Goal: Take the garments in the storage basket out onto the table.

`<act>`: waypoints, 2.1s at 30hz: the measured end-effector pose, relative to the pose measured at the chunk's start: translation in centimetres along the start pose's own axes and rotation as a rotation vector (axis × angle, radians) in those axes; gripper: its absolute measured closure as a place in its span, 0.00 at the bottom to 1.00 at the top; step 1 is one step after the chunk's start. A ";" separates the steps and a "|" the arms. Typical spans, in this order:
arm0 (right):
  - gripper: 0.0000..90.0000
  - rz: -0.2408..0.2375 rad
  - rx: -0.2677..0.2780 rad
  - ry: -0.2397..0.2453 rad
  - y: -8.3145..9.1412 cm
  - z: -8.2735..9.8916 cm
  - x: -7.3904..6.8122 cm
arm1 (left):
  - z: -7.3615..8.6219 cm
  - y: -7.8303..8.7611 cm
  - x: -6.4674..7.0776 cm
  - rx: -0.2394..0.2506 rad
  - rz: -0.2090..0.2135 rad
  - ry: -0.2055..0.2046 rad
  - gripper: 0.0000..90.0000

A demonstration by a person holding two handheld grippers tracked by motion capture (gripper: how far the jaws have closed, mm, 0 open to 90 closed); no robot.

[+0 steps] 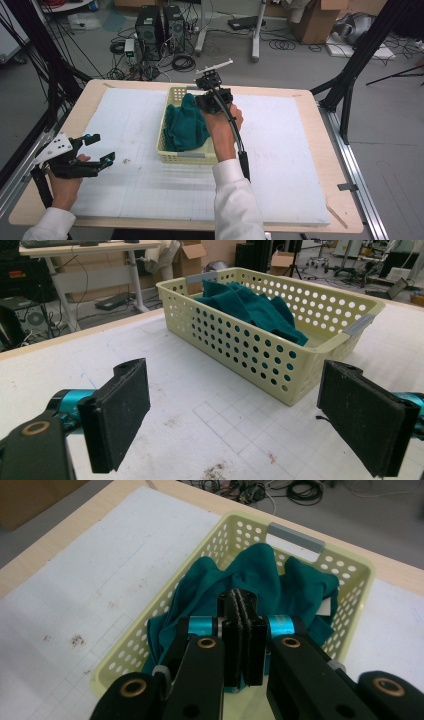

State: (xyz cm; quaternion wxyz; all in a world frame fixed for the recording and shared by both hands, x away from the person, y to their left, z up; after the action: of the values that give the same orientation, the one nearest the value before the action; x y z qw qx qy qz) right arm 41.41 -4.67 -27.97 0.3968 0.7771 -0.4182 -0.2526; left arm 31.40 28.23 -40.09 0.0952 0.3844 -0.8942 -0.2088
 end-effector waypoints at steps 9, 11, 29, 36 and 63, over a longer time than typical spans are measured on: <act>0.94 0.034 -0.013 0.041 -2.2 -1.3 1.5 | 0.0 0.0 -0.1 0.001 0.000 0.006 0.15; 0.94 0.029 -0.011 0.047 -2.4 -1.4 1.7 | 0.0 -0.1 -0.1 -0.001 0.000 0.005 0.15; 0.84 -0.021 0.026 0.111 -5.0 -3.1 3.8 | 0.1 0.2 -0.3 0.006 -0.003 0.020 0.15; 0.74 -0.043 0.052 0.107 -5.9 -3.3 4.0 | 0.2 0.3 -0.3 0.008 -0.007 0.020 0.15; 0.00 -0.077 0.010 0.039 -10.9 -2.3 5.1 | 0.3 0.4 -0.4 0.012 -0.006 0.030 0.15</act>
State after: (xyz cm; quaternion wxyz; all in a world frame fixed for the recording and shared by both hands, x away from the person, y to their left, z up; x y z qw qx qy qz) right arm 50.64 -4.38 -36.07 0.3911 0.7992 -0.3814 -0.2506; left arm 31.33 28.89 -40.13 0.1056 0.3910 -0.8926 -0.1981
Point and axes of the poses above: each handheld gripper's, and its own axes: y roughly backward along the jaws, z roughly out of its underside, x roughly to its right, the point moved 5 cm from there along -y, roughly forward along the jaws, and after that the axes turned 13 degrees about -x, right-handed, at the moved point
